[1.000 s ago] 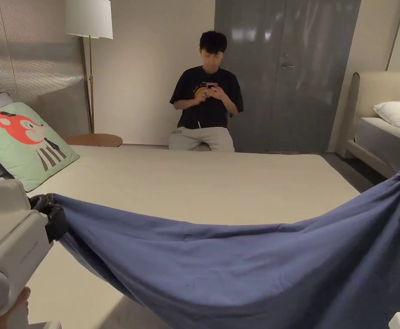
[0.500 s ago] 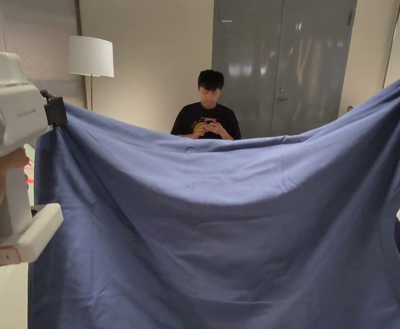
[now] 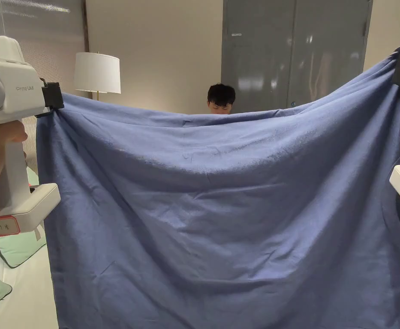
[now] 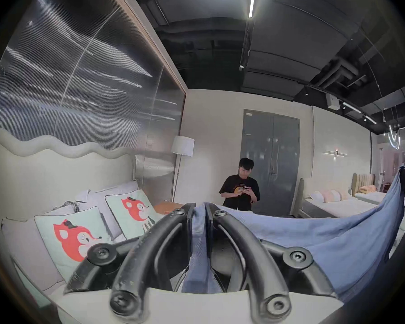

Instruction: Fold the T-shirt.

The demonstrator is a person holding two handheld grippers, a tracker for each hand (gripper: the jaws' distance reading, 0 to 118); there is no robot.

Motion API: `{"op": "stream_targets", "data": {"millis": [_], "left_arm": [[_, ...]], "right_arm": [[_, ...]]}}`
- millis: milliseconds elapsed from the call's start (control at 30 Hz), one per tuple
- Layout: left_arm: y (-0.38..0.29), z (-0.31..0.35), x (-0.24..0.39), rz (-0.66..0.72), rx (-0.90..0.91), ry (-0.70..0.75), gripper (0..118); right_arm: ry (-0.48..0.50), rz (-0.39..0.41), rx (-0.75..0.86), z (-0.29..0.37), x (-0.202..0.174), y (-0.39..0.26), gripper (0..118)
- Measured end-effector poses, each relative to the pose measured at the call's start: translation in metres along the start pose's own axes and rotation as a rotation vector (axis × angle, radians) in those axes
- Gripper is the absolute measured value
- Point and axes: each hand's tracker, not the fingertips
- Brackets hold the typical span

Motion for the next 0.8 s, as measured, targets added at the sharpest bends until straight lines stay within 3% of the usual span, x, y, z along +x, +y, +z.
{"op": "stream_targets", "data": {"millis": [433, 800], "left_arm": [[-0.039, -0.112, 0.007, 0.013, 0.033, 0.038, 6], [-0.093, -0.128, 0.001, 0.065, -0.037, 0.048, 6]], "right_arm": [[0.002, 0.009, -0.011, -0.107, -0.021, -0.059, 2], [0.007, 0.066, -0.095, -0.103, -0.026, -0.119, 2]]}}
